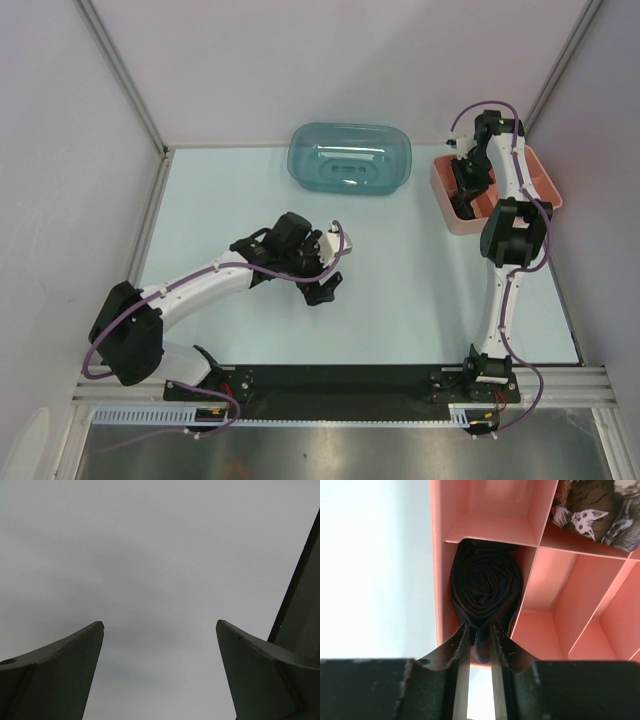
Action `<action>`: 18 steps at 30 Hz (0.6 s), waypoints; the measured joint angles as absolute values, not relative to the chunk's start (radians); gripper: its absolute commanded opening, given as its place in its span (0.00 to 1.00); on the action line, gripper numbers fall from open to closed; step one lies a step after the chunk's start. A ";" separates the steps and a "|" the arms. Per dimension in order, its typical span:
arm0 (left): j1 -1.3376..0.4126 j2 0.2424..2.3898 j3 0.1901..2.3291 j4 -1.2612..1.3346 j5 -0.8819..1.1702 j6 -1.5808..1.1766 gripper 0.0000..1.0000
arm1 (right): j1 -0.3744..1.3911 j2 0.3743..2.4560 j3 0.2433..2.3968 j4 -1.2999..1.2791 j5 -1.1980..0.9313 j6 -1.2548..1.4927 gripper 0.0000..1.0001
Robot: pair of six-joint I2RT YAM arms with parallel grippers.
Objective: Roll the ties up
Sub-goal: Place the tie in the storage box, then reset both arms
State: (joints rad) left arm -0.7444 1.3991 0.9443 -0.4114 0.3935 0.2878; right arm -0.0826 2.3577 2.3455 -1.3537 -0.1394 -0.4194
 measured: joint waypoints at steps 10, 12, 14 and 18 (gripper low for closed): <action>-0.675 1.390 0.954 -0.434 0.397 0.266 1.00 | -0.105 2.338 2.361 -1.353 -0.230 -0.413 0.90; -0.637 1.390 0.985 -0.452 0.403 0.250 0.99 | -0.128 2.302 2.360 -1.352 -0.271 -0.405 1.00; -0.586 1.390 1.036 -0.466 0.414 0.230 0.99 | -0.157 2.241 2.350 -1.346 -0.316 -0.395 1.00; -0.463 1.404 1.191 -0.519 0.451 0.190 1.00 | -0.215 2.059 2.264 -1.307 -0.402 -0.385 1.00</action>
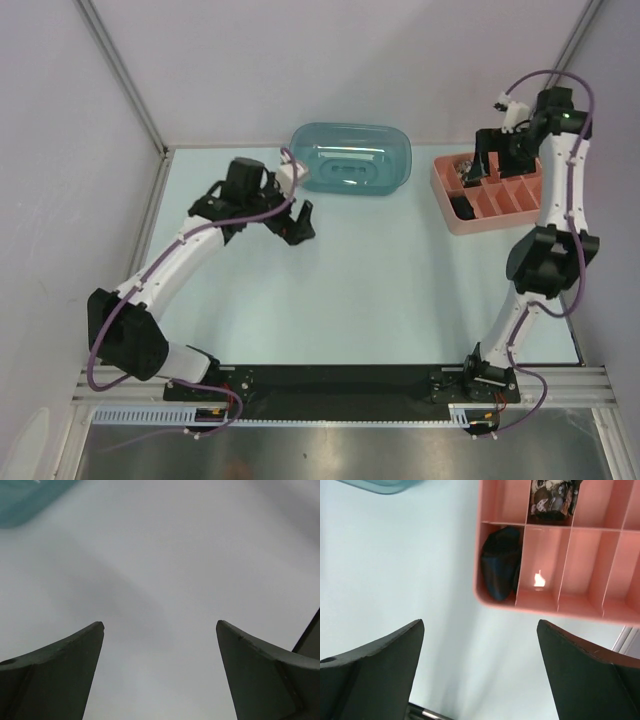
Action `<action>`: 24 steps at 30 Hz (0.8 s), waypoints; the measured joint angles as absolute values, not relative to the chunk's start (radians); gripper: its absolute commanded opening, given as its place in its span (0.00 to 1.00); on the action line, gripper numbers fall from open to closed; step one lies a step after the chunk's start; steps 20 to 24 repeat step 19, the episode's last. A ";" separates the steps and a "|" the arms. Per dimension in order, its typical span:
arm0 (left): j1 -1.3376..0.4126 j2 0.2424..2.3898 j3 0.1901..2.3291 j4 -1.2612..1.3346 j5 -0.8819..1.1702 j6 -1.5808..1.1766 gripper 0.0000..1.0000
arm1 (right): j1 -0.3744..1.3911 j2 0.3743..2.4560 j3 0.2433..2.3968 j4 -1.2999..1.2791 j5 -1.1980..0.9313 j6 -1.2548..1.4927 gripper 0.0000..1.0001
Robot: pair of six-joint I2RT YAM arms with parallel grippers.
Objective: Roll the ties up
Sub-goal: Reset both arms
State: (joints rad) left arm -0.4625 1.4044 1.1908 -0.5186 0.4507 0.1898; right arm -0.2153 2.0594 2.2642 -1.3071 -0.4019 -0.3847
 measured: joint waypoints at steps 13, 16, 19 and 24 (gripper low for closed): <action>-0.305 1.205 1.211 -0.663 0.361 0.135 0.99 | -0.252 1.438 1.427 -1.167 -0.569 -0.382 1.00; -0.300 1.091 1.104 -0.693 0.338 0.132 1.00 | -0.233 1.353 1.280 -1.149 -0.567 -0.388 1.00; -0.288 1.020 1.044 -0.723 0.316 0.132 1.00 | -0.210 1.279 1.206 -1.139 -0.563 -0.393 1.00; -0.288 1.020 1.044 -0.723 0.316 0.132 1.00 | -0.210 1.279 1.206 -1.139 -0.563 -0.393 1.00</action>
